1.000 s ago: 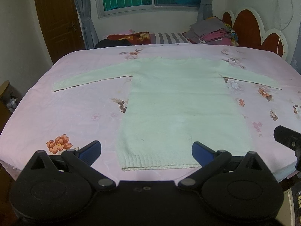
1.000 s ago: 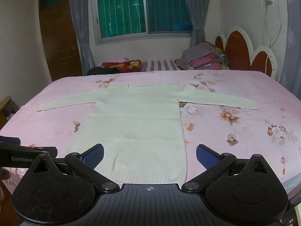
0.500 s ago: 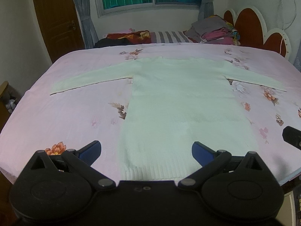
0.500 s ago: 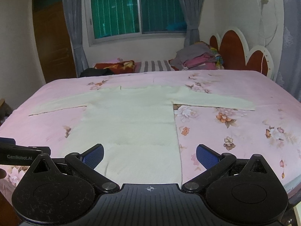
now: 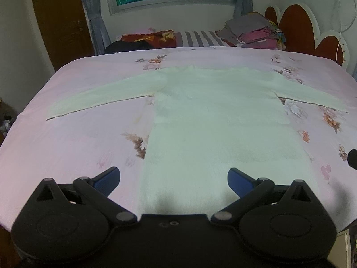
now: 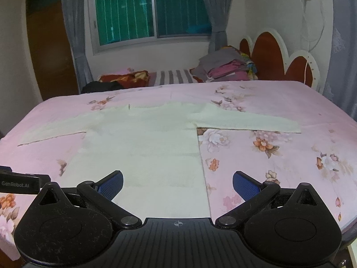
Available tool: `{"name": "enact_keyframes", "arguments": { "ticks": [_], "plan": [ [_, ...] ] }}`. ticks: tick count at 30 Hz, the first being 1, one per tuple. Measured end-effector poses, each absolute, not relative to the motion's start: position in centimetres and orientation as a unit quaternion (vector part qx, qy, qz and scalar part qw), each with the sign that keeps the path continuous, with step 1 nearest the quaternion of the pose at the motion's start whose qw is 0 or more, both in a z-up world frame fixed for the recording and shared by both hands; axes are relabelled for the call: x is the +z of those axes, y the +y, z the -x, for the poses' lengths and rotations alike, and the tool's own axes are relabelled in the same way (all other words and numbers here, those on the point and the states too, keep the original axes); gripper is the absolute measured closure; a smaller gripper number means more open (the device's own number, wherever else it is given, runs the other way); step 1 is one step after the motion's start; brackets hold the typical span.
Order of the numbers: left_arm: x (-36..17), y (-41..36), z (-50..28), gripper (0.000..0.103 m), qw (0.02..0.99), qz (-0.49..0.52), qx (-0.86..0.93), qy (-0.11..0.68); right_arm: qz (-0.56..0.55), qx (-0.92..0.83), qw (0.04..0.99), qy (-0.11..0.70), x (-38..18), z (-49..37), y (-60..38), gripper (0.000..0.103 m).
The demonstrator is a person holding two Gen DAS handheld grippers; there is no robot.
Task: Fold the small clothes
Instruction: 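Move the right gripper to the sweater's sleeve cuff and grasp it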
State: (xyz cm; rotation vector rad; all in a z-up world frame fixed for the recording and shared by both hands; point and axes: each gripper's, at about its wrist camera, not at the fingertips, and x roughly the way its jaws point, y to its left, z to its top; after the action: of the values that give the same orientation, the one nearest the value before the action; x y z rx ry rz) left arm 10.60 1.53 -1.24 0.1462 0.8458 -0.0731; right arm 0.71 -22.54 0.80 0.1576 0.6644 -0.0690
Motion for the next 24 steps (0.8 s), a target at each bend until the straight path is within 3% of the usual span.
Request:
{"name": "enact_keyframes", "arguments": {
  "ticks": [24],
  "plan": [
    [-2.3,2.5,-26.0,0.001,0.900,-0.084,-0.083,0.419,-0.082,-0.149,0.923,0.346,0.1,-14.0,-23.2,0.000]
  ]
}}
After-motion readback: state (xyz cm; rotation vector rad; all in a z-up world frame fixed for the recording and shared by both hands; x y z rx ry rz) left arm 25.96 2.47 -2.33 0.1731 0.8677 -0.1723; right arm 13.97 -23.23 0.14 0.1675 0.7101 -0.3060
